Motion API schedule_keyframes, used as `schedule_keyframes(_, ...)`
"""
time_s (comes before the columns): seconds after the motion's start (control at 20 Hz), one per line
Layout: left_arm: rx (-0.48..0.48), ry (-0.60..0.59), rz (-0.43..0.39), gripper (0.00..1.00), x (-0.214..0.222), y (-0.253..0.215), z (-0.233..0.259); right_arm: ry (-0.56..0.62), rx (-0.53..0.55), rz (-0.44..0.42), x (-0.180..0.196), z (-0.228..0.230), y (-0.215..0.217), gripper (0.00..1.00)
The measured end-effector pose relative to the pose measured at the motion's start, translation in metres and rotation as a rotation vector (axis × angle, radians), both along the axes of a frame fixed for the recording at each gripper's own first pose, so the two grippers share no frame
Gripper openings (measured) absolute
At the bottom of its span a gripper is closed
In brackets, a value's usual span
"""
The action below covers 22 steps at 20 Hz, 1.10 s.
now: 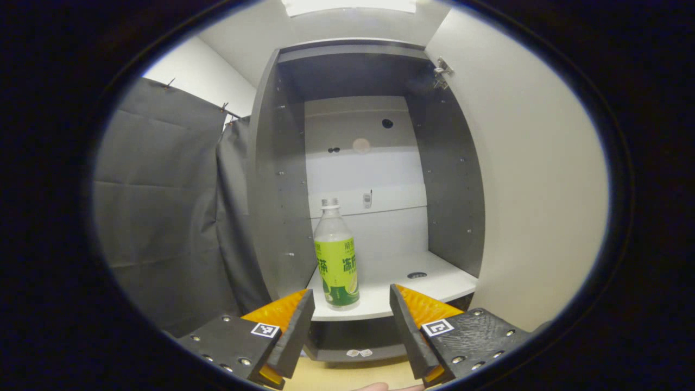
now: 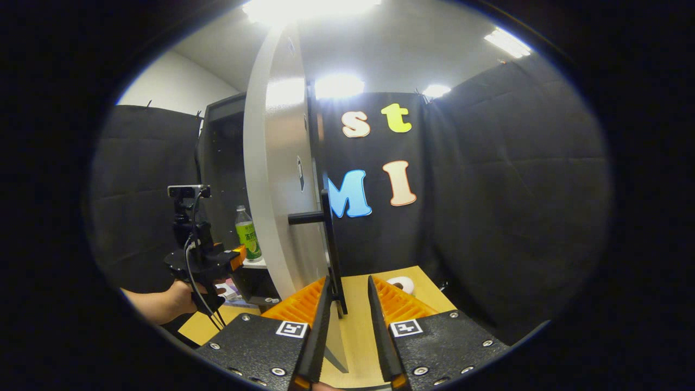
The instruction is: Open the cabinet door with the right hand, grasp the bottle in the cabinet with the left hand and place it on the coaster, then close the cabinet door with the right hand.
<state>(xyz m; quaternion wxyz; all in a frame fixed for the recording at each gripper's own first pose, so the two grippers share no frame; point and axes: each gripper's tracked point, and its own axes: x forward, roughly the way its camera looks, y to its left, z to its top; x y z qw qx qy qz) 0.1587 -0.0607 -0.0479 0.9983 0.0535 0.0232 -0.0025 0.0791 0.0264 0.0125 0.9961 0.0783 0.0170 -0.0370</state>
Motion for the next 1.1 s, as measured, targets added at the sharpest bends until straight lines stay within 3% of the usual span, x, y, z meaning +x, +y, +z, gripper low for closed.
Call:
schedule_keyframes(0.15, 0.001, -0.006, -0.01, 0.75, 0.014, -0.006, -0.002, 0.001, -0.02, -0.005, 0.002, -0.003, 0.002, 0.47)
schedule_keyframes(0.2, -0.004, -0.005, -0.014, 0.79, 0.016, -0.008, -0.004, -0.006, -0.064, 0.001, 0.008, -0.004, -0.001, 0.57)
schedule_keyframes(0.25, -0.007, -0.002, -0.019, 0.75, 0.02, -0.01, -0.006, -0.016, -0.116, -0.003, 0.008, -0.003, -0.006, 0.58)
schedule_keyframes(0.45, -0.016, -0.007, -0.019, 0.84, 0.039, -0.008, -0.007, 0.041, -0.253, -0.166, -0.004, -0.024, -0.056, 0.84)
schedule_keyframes(0.5, -0.014, -0.011, -0.017, 0.79, 0.045, -0.004, -0.007, 0.046, -0.255, -0.202, -0.006, -0.027, -0.065, 0.87)
schedule_keyframes(0.55, -0.008, -0.017, -0.015, 0.84, 0.052, -0.002, -0.007, 0.05, -0.243, -0.25, -0.008, -0.029, -0.077, 0.87)
schedule_keyframes(0.6, -0.002, -0.023, -0.014, 0.79, 0.057, 0.0, -0.007, 0.068, -0.221, -0.308, -0.008, -0.036, -0.091, 0.9)
schedule_keyframes(0.65, 0.002, -0.027, -0.014, 0.84, 0.062, 0.002, -0.006, 0.09, -0.2, -0.348, -0.007, -0.045, -0.1, 0.91)
schedule_keyframes(0.75, 0.006, -0.035, -0.011, 0.84, 0.073, 0.008, -0.008, 0.101, -0.167, -0.394, -0.001, -0.051, -0.102, 0.93)
schedule_keyframes(1.1, 0.02, -0.069, -0.013, 0.79, 0.125, 0.022, -0.002, 0.14, -0.212, -0.445, 0.01, -0.061, -0.099, 0.94)
